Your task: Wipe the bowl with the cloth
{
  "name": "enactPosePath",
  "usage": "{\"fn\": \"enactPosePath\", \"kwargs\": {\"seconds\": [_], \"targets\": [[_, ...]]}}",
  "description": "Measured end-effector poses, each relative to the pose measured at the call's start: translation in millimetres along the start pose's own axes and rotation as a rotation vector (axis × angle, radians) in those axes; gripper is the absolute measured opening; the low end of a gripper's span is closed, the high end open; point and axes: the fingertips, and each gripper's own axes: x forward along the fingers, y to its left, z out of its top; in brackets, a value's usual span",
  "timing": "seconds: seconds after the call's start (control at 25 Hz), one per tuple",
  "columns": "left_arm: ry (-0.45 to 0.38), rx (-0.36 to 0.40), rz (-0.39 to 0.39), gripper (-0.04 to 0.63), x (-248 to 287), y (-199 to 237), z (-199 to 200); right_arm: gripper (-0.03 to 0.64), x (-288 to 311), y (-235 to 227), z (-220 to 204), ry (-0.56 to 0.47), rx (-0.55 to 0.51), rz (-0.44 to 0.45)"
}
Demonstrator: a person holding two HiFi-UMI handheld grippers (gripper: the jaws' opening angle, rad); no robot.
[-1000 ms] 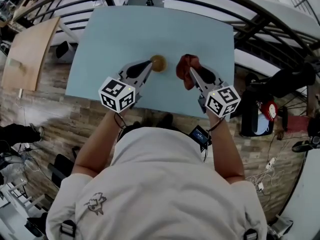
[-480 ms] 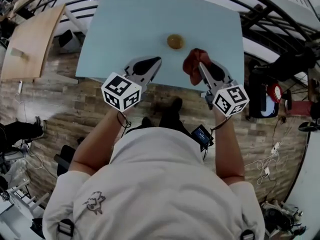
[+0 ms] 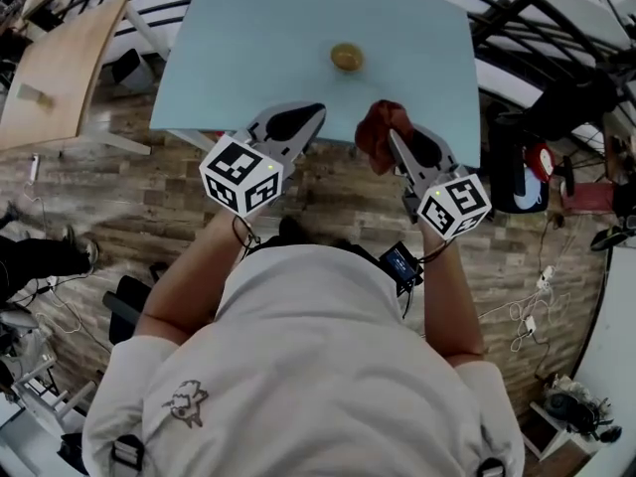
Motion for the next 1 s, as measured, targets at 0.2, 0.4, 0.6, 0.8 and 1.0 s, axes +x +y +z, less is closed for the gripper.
{"fn": "enactPosePath", "kwargs": {"seconds": [0.2,0.4,0.6,0.8,1.0], "targets": [[-0.007,0.014,0.033,0.014,2.8,-36.4,-10.5,0.089,-34.7,8.3,-16.9,0.045,-0.093,0.016],[-0.011,-0.004,0.095,0.014,-4.5,-67.6,-31.4,0.089,-73.5,19.9,-31.3,0.037,-0.092,0.063],[-0.019,-0.008,0.131,0.014,-16.2,-95.2,-46.4,0.087,-106.9,31.1,-53.3,0.059,-0.086,0.104],[0.019,-0.018,0.14,0.014,-20.4,-118.7,-66.4,0.087,-129.4,36.0,-62.1,0.058,-0.077,0.111],[0.017,-0.042,0.144,0.014,-23.0,-132.8,-74.4,0.087,-144.4,38.7,-61.3,0.046,-0.085,0.111]]}}
